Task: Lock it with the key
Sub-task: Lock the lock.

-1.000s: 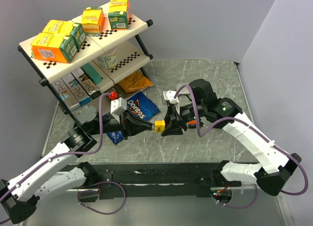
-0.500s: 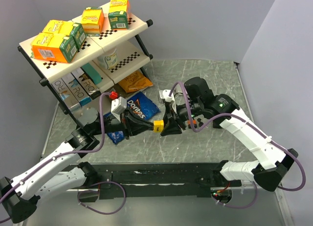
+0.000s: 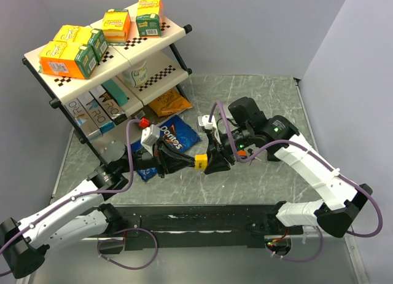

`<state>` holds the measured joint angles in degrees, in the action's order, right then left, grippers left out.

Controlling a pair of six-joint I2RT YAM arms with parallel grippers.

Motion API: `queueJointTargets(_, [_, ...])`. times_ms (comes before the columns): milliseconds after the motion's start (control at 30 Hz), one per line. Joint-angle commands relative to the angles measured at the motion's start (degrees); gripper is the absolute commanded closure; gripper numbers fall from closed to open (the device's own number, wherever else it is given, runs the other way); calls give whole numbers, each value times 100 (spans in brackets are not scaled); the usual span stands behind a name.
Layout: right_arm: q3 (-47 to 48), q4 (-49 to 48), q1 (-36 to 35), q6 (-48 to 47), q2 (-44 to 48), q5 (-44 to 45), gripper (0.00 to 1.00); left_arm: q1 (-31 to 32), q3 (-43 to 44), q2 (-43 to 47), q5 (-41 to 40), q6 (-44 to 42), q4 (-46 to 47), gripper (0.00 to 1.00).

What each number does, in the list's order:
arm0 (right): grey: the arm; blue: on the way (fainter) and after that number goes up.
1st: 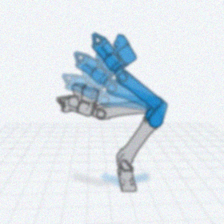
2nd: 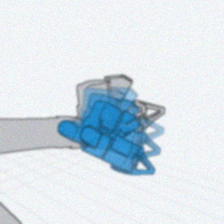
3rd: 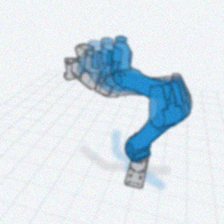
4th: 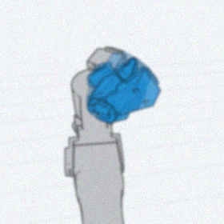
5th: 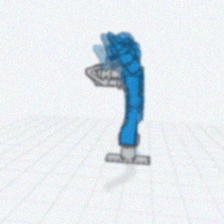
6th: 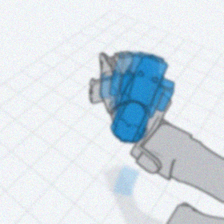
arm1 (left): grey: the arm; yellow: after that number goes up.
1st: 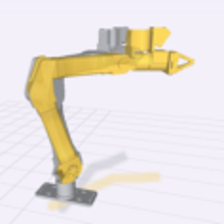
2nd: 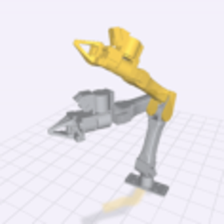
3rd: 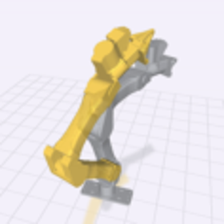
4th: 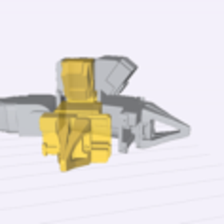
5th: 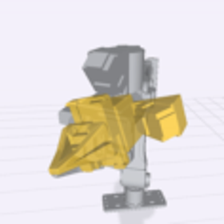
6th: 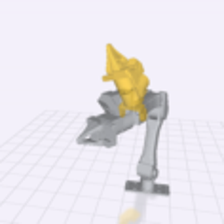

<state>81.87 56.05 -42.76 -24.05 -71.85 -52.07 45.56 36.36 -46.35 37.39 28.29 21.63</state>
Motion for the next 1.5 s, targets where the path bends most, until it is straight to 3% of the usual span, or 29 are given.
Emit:
queueJointTargets(0, [532, -1949, -408, 6, -285, -637, 100, 480, -94, -410, 173, 282, 693, 99])
queueJointTargets(433, [796, -2204, -619, 191, -575, -769, 100, 664, -226, -656, -109, 370, 931, 99])
queueJointTargets(733, [910, -1914, -681, -222, -698, -690, 100, 823, -314, -700, 23, 440, 835, 99])
queueJointTargets(933, [770, -1378, -550, -600, -462, -506, 100, 587, -77, -314, 40, -104, -8, 99])
queueJointTargets(1167, [147, -719, 13, -811, 110, -277, 60, -407, 117, 231, 479, -438, -738, 99])
queueJointTargets(1200, [93, -640, 40, -907, 180, -242, 45, -469, 169, 266, 558, -491, -809, 99])
queueJointTargets(1300, [-30, -359, 110, -1013, 268, -50, 28, -539, 363, 319, 577, -693, -932, 99])
queueJointTargets(1400, [-48, -218, 128, -1040, 269, 109, 18, -539, 433, 311, 612, -773, -950, 99])
queueJointTargets(1467, [-22, -209, 128, -1031, 225, 127, 18, -539, 442, 293, 621, -755, -915, 99])
